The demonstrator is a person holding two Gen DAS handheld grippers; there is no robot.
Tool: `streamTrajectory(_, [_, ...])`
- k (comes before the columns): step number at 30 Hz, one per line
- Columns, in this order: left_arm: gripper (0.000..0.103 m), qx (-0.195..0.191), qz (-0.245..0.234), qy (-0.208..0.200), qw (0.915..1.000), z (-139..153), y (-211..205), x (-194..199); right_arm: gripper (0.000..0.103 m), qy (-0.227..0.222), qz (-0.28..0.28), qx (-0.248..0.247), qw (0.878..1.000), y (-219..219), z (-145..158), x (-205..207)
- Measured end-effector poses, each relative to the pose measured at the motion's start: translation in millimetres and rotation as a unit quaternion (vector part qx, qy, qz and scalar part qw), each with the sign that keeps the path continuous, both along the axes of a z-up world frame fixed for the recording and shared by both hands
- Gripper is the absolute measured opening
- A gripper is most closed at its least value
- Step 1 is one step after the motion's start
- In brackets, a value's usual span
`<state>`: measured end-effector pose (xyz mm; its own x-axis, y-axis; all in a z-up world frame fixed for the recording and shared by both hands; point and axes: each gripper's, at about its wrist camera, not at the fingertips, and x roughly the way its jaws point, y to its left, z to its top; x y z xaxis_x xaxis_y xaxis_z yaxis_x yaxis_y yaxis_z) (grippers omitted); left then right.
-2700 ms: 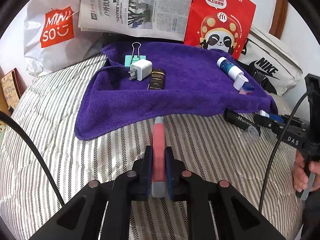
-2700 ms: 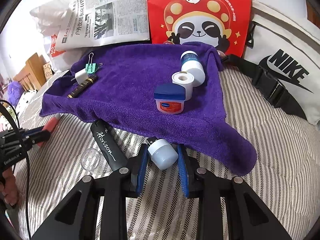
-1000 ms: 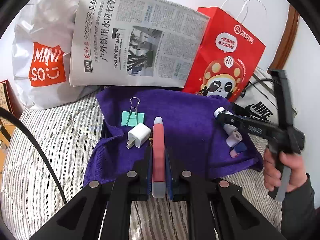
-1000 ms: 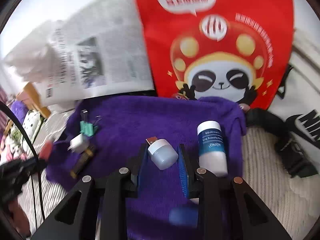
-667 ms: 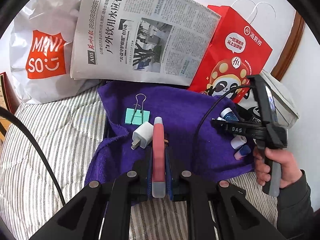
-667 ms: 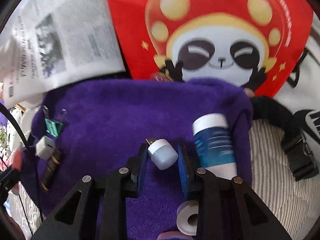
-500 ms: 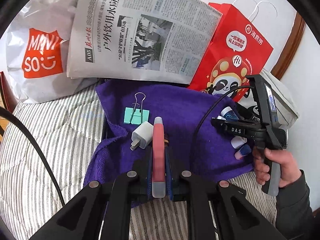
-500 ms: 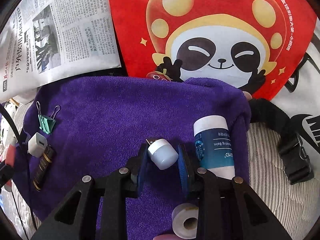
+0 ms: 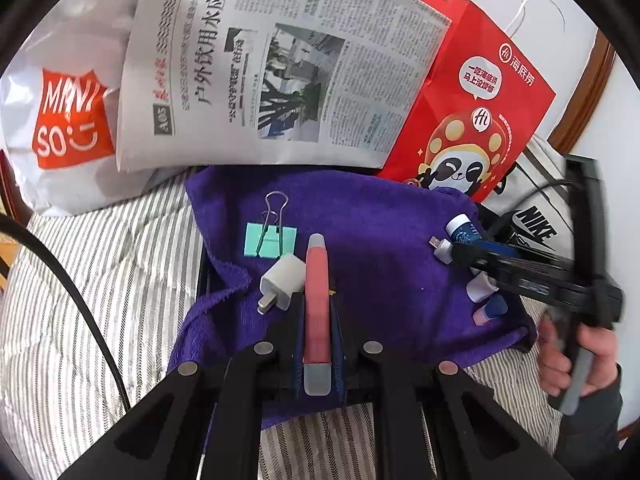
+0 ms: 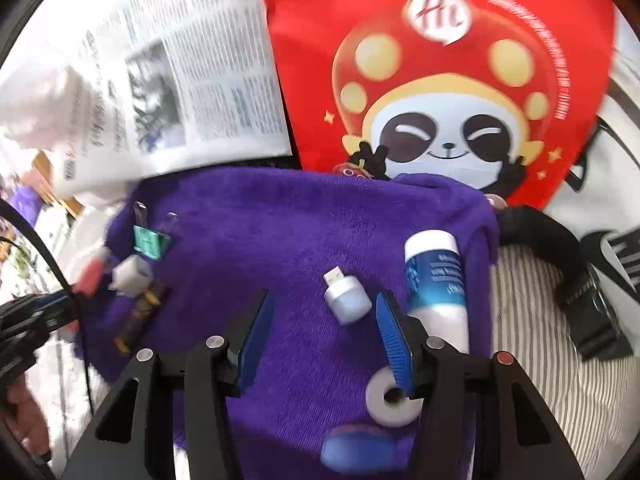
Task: Organize rigid objects
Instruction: 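Set the white jar on the towel with the right tool while the left tool sets the pink tube down, then grasp the clear round lid beside the Horizon case with the left tool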
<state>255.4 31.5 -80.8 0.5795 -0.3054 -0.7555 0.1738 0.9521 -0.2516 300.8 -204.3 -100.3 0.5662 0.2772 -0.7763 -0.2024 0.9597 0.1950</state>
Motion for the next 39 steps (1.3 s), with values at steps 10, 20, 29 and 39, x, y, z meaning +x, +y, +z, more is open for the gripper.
streamTrajectory(10, [0.012,-0.001,0.003,0.023,0.9997,-14,-26,29,0.054,-0.025,-0.038,0.039,0.998,-48,27,-53])
streamTrajectory(20, [0.012,0.005,0.018,0.045,0.9988,-37,-49,71,0.054,-0.008,-0.064,0.023,0.998,-74,9,-85])
streamTrajectory(29, [0.012,0.033,0.042,0.056,0.997,-55,-62,88,0.054,0.014,-0.084,0.039,0.996,-97,-2,-101])
streamTrajectory(39, [0.017,0.05,0.04,0.067,0.9957,-59,-75,88,0.054,0.018,-0.084,0.055,0.995,-102,0,-115])
